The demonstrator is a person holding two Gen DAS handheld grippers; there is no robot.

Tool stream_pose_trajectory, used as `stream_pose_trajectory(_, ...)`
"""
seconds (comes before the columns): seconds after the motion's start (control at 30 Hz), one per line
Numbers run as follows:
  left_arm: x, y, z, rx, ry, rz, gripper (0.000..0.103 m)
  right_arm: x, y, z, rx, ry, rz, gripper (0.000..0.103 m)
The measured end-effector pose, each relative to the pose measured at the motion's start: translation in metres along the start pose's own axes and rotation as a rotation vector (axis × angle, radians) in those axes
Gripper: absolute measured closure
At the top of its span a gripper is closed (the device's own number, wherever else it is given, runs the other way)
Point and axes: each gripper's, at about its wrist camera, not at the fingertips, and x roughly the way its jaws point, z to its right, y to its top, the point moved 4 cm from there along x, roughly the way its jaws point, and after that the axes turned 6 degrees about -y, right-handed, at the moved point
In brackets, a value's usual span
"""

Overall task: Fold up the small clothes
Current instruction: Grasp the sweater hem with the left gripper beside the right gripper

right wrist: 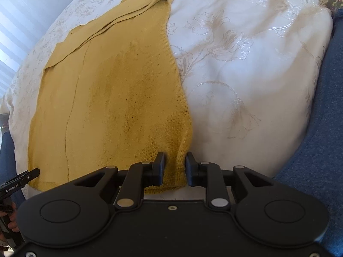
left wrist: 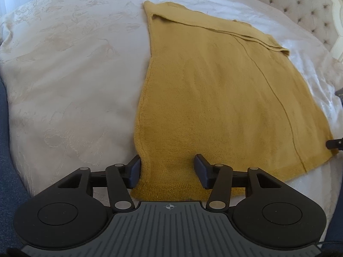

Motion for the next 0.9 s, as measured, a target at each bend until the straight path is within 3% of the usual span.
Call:
stream_pose_trajectory(0.13, -0.002, -0.002, 0.0, 0.002, -0.003, 0.016, 0.052, 0.001, -0.001, 0.003, 0.017, 0.014, -0.008, 0.069)
stream_pose_trajectory(0.3, -0.011, -0.002, -0.01, -0.075, -0.033, 0.039, 0.06, 0.001, -0.002, 0.009, 0.043, 0.032, -0.008, 0.069)
stream_pose_trajectory(0.37, -0.012, -0.003, -0.011, -0.077, -0.031, 0.041, 0.064, 0.001, -0.002, 0.01, 0.043, 0.032, -0.008, 0.069)
stream_pose_trajectory(0.43, -0.013, -0.003, -0.011, -0.078, -0.031, 0.042, 0.079, 0.001, -0.002, 0.01, 0.038, 0.032, -0.005, 0.069)
stream_pose_trajectory(0.53, -0.017, -0.001, -0.012, -0.09, -0.044, 0.054, 0.091, -0.002, -0.002, 0.01, 0.034, 0.036, 0.015, 0.085)
stream_pose_trajectory(0.63, -0.021, 0.001, -0.013, -0.107, -0.072, 0.075, 0.097, -0.011, -0.003, 0.011, 0.042, 0.045, 0.06, 0.089)
stream_pose_trajectory(0.9, -0.043, 0.018, -0.016, -0.155, -0.124, 0.159, 0.098, -0.038, 0.003, 0.009, 0.088, 0.162, 0.192, 0.091)
